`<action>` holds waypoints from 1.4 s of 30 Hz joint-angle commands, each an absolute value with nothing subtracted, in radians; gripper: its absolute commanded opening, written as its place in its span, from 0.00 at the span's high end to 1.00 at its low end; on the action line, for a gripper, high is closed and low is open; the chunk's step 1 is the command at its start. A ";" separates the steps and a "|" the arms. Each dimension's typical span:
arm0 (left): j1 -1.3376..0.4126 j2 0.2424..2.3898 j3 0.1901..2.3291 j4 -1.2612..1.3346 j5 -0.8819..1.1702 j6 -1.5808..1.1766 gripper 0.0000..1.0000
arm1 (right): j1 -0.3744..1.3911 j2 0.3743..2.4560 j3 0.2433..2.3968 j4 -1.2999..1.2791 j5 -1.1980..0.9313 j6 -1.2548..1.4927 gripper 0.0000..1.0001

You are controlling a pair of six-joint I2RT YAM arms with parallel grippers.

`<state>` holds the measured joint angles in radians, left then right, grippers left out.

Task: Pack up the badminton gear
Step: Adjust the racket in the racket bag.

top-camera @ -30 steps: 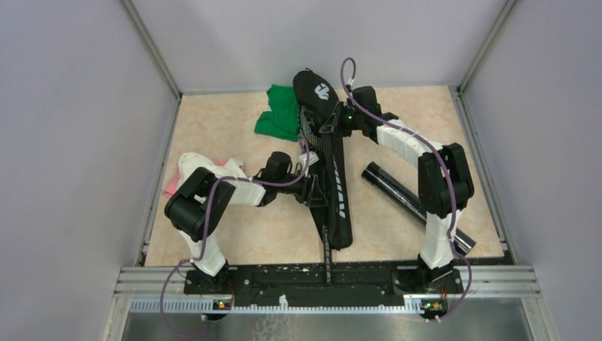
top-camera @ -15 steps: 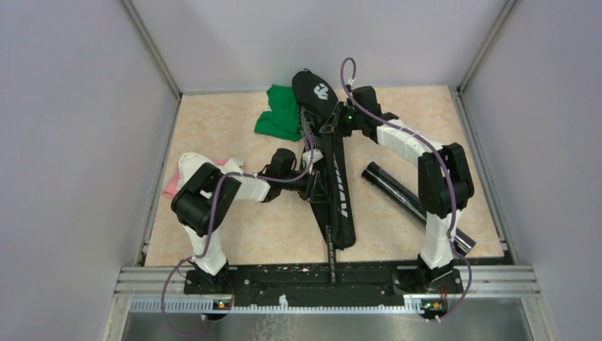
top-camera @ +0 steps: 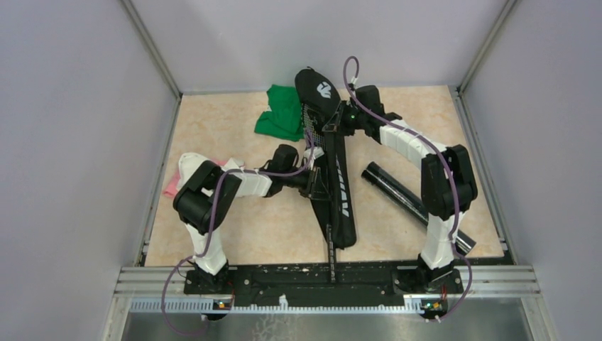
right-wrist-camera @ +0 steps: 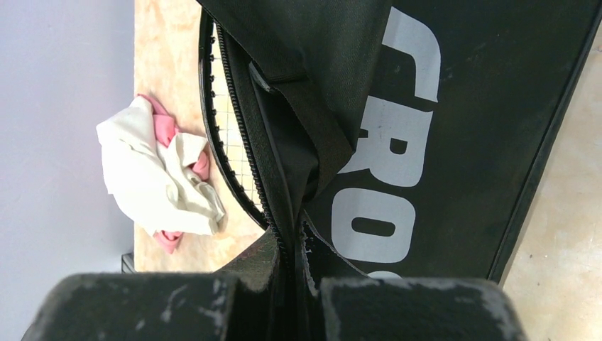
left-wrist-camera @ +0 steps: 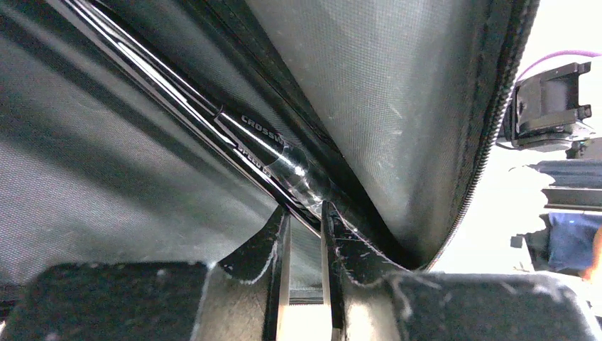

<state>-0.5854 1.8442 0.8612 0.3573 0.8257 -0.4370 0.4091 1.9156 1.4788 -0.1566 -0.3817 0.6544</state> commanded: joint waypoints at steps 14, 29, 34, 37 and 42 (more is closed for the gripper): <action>-0.531 1.821 0.973 0.313 0.853 -0.438 1.00 | 0.410 1.815 1.455 -0.075 -0.397 0.608 1.00; -0.482 1.857 1.105 0.238 0.821 -0.455 1.00 | 0.409 1.809 1.460 -0.077 -0.429 0.614 1.00; -0.481 1.888 1.150 0.227 0.769 -0.455 1.00 | 0.409 1.806 1.458 -0.073 -0.433 0.618 1.00; -0.481 1.894 1.157 0.235 0.727 -0.452 1.00 | 0.409 1.796 1.449 -0.065 -0.430 0.618 1.00; -0.482 1.890 1.163 0.253 0.681 -0.446 1.00 | 0.410 1.787 1.441 -0.063 -0.430 0.618 1.00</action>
<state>-0.4820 1.9034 1.1122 0.1570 0.7155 -0.4759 0.4095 1.8702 1.4403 -0.1291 -0.3943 0.6136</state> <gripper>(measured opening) 0.189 0.007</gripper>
